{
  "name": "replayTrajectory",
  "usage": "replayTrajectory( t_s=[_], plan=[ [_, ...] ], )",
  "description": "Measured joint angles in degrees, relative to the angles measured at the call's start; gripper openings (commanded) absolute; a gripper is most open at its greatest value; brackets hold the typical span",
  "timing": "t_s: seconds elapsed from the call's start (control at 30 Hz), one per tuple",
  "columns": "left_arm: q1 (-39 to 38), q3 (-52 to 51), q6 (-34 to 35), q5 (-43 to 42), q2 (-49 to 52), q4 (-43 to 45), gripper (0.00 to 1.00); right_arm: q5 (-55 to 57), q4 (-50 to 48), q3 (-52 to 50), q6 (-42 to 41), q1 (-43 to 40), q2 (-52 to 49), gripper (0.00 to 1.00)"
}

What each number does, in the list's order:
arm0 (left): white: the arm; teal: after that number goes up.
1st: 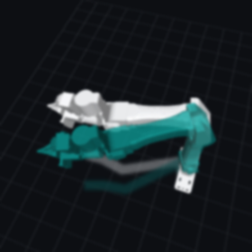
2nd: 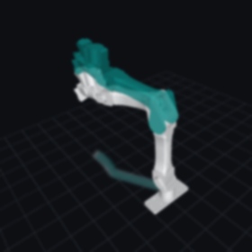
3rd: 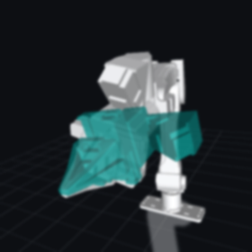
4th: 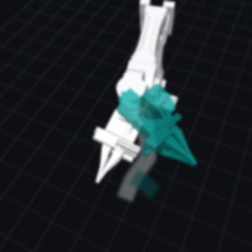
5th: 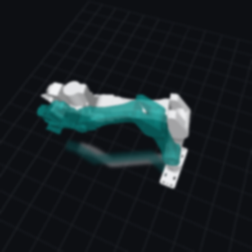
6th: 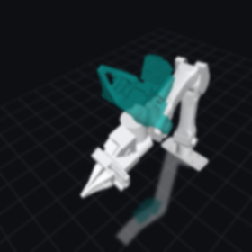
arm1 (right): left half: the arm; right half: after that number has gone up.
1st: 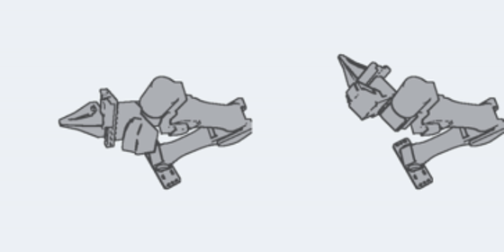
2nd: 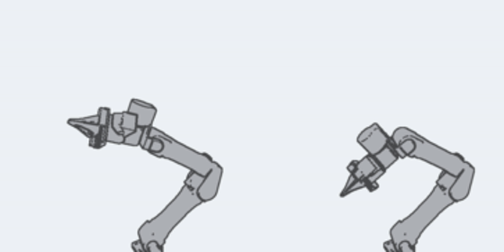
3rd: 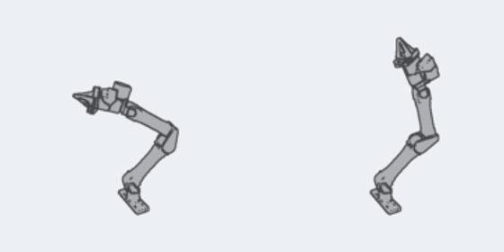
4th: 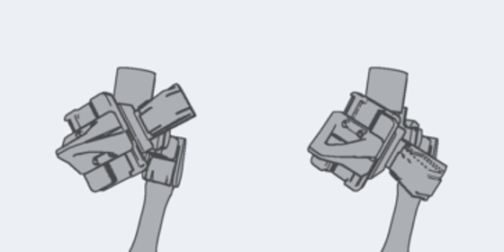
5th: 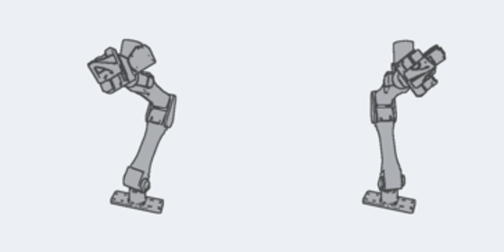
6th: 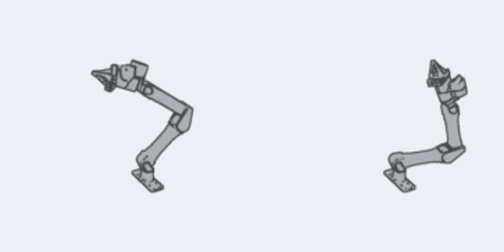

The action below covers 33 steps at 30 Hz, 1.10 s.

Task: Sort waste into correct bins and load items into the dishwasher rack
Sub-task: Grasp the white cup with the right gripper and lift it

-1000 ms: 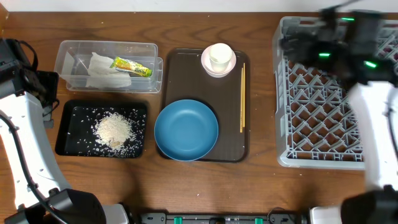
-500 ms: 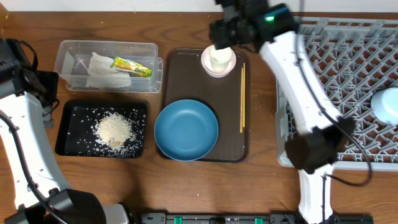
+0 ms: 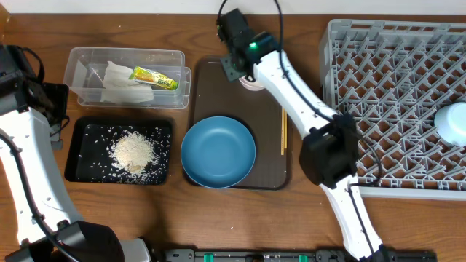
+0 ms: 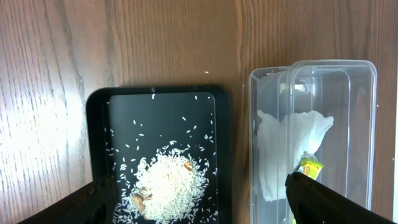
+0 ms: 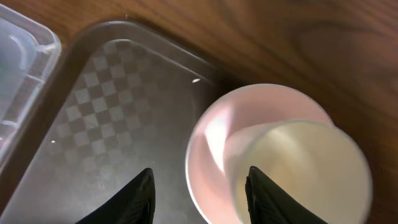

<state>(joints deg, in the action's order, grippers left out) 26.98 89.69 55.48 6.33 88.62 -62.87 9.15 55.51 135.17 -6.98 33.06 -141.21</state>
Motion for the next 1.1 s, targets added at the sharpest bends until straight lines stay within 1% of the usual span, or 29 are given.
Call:
replayTrajectory(
  t_s=[0.4, 0.53, 0.73, 0.83, 0.87, 0.93, 0.97, 1.03, 1.1],
  plan=[
    [0.02, 0.00, 0.00, 0.02, 0.00, 0.00, 0.89, 6.97, -0.26, 0.00, -0.04, 0.55, -1.33, 0.41],
    [0.00, 0.00, 0.00, 0.02, 0.00, 0.00, 0.89, 6.43, 0.24, 0.00, -0.11, 0.22, -1.36, 0.32],
    [0.00, 0.00, 0.00, 0.02, 0.00, 0.00, 0.89, 5.20, 1.55, -0.02, -0.22, -0.20, -2.23, 0.25],
    [0.00, 0.00, 0.00, 0.02, 0.00, 0.00, 0.89, 4.83, 1.90, -0.02, -0.24, -0.13, -2.82, 0.23],
    [0.02, 0.00, 0.00, 0.00, 0.00, 0.00, 0.89, 4.74, 1.95, -0.02, -0.24, -0.13, -2.99, 0.20],
    [0.02, 0.00, 0.00, 0.00, 0.00, -0.02, 0.89, 4.57, 2.01, -0.02, -0.50, -0.09, -2.99, 0.09],
    [0.00, 0.00, 0.00, 0.02, 0.00, 0.00, 0.89, 4.55, 2.03, -0.02, -0.37, -0.09, -2.99, 0.08],
    [0.00, 0.00, 0.00, 0.00, 0.00, -0.02, 0.89, 4.52, 2.21, 0.00, -0.46, -0.09, -2.99, 0.03],
    [0.00, 0.00, 0.00, 0.00, 0.00, 0.00, 0.89, 4.46, 2.69, 0.04, -0.59, -0.09, -2.99, 0.01]
  ],
)
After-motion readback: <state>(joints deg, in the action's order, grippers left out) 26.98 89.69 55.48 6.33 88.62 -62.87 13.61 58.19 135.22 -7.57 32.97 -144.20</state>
